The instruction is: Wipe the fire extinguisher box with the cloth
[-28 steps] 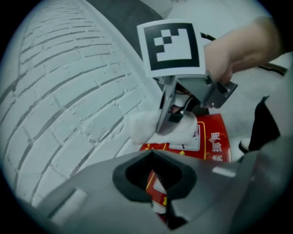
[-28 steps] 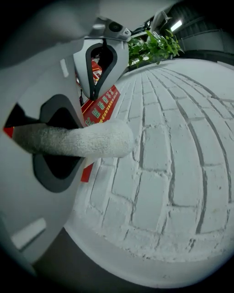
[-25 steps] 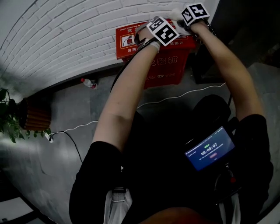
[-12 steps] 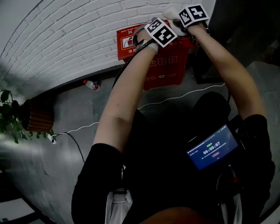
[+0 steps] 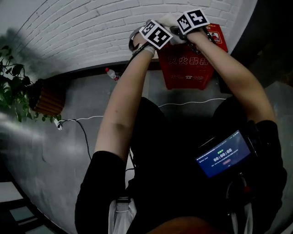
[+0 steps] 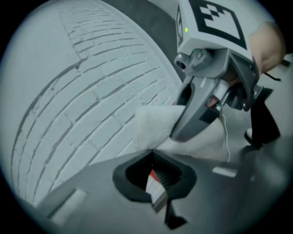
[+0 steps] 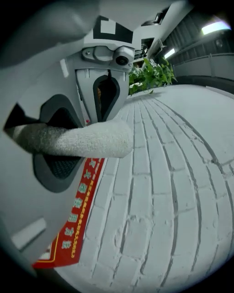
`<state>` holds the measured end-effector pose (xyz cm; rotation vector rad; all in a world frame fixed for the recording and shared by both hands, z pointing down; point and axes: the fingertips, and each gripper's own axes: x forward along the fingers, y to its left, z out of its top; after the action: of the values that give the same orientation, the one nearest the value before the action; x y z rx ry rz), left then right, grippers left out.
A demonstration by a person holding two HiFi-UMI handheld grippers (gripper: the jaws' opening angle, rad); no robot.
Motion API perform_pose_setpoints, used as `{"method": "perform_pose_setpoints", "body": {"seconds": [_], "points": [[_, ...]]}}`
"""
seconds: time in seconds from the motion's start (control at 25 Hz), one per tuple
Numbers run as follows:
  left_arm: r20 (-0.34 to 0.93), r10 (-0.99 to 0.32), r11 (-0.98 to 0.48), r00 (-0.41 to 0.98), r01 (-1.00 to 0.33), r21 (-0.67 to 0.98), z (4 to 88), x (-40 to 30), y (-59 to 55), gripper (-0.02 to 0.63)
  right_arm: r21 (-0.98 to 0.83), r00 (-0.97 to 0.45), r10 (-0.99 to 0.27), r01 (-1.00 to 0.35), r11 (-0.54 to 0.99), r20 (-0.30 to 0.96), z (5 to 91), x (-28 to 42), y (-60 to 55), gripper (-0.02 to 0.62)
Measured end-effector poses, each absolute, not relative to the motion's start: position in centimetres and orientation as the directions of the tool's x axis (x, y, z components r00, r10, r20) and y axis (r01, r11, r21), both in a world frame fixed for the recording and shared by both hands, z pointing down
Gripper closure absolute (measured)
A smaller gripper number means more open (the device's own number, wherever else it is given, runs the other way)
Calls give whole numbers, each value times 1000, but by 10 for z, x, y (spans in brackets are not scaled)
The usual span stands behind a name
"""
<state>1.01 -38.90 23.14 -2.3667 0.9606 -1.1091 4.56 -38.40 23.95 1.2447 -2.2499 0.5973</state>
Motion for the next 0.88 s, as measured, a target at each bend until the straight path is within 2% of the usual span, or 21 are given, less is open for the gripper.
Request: {"method": "perform_pose_setpoints", "body": {"seconds": [0.28, 0.56, 0.88], "points": [[556, -717, -697, 421, -466, -545, 256, -47, -380, 607, -79, -451, -602, -837, 541, 659, 268, -19, -381, 485], [588, -688, -726, 425, -408, -554, 285, -35, -367, 607, 54, -343, -614, -844, 534, 710, 293, -12, -373, 485], [583, -670, -739, 460, -334, -585, 278, 14, -354, 607, 71, -306, -645, -869, 489, 700, 289, 34, -359, 485]]}}
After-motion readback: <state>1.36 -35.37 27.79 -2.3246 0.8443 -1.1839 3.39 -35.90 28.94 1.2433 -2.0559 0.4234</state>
